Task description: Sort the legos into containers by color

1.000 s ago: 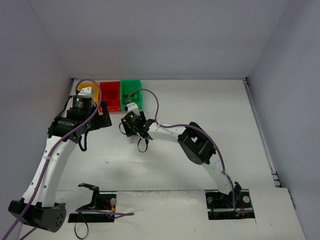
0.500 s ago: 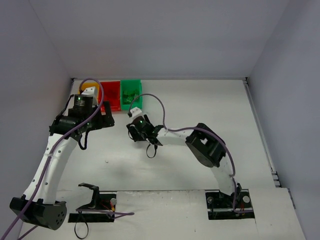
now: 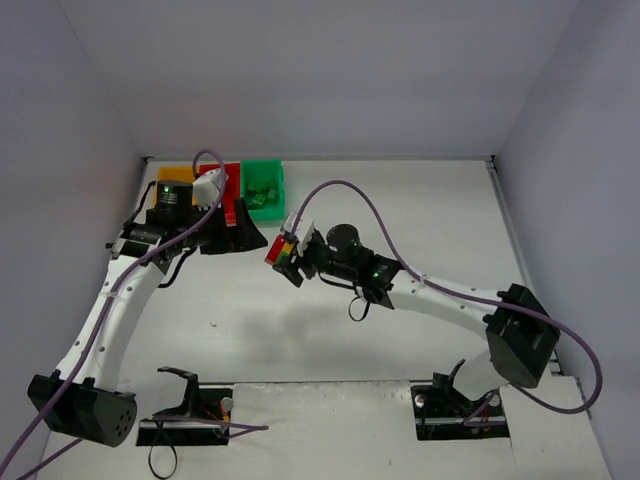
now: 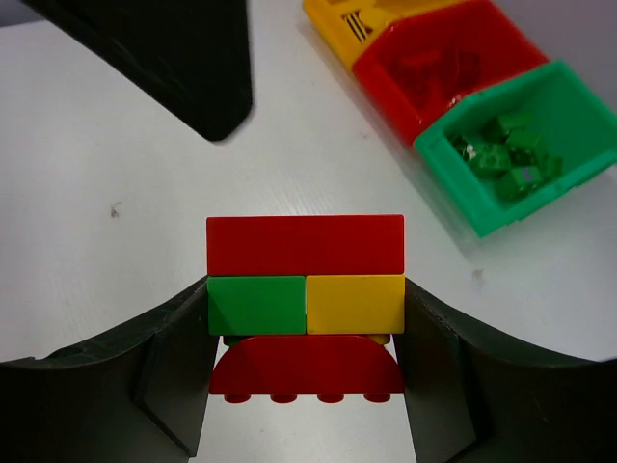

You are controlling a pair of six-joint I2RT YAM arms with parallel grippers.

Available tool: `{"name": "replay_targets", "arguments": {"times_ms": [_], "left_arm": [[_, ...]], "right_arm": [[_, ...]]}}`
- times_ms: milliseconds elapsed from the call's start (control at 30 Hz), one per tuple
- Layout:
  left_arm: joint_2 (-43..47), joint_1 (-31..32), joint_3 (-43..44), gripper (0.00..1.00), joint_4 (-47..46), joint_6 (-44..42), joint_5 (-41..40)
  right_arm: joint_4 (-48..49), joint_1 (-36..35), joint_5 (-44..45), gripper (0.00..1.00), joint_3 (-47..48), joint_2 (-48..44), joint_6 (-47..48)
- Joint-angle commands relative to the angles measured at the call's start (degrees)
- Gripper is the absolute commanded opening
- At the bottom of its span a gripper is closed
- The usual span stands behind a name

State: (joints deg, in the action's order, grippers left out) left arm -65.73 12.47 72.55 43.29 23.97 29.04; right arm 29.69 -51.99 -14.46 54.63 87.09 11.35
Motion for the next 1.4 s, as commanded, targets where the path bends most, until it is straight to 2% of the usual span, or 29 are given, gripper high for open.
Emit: {"name": "replay_targets", "arguments": {"times_ms": [0, 267, 433, 567, 667, 700, 833, 1033, 1267, 1333, 1367], "left_arm": [[-1.67, -0.25, 0.92, 0.86, -6.28, 2.83, 12.26], [-3.87, 0.36, 1.1, 0.85, -9.27, 7.05, 21.05], [-5.89, 2.99, 1.01, 0.85, -8.84, 7.32, 19.39], [-7.83, 4.84, 1.27, 0.8, -7.78, 7.32, 18.25], [-9.06, 5.99, 1.27, 0.75, -7.34, 7.06, 17.72], [-9.5, 6.07, 1.27, 0.68, -7.25, 7.06, 17.81], [-10.37, 6.08, 1.71, 0.53, -7.25, 6.8, 18.16], [-11.96, 5.81, 2.76, 0.36, -8.13, 6.71, 20.09], [-14.24, 4.85, 5.22, 0.33, -6.91, 4.6, 22.99], [-14.77, 4.23, 6.36, 0.3, -6.55, 3.55, 23.69], [-14.86, 3.97, 6.63, 0.25, -6.55, 3.37, 24.05]], "right_arm": [[2.74, 0.57, -6.89, 0.0, -0.84, -5.34, 4.9], [-1.13, 0.75, -8.31, 0.0, -1.37, -10.71, 6.57], [-1.39, 0.75, -8.39, 0.0, -1.28, -11.24, 6.66], [-1.3, 1.1, -8.3, 0.0, -1.19, -11.24, 7.19], [-1.22, 1.45, -8.48, 0.0, -0.84, -11.15, 7.19], [-1.22, 1.54, -8.66, 0.0, -0.84, -10.98, 7.28], [-1.04, 2.41, -9.01, 0.0, -0.93, -10.8, 7.02], [-0.95, 4.0, -10.32, 0.0, -1.89, -10.63, 6.93], [-1.13, 5.49, -11.12, 0.0, -3.39, -11.06, 7.01], [-1.22, 5.93, -11.2, 0.0, -4.0, -11.24, 7.01], [-1.22, 6.19, -11.38, 0.0, -4.62, -11.59, 6.84]]}}
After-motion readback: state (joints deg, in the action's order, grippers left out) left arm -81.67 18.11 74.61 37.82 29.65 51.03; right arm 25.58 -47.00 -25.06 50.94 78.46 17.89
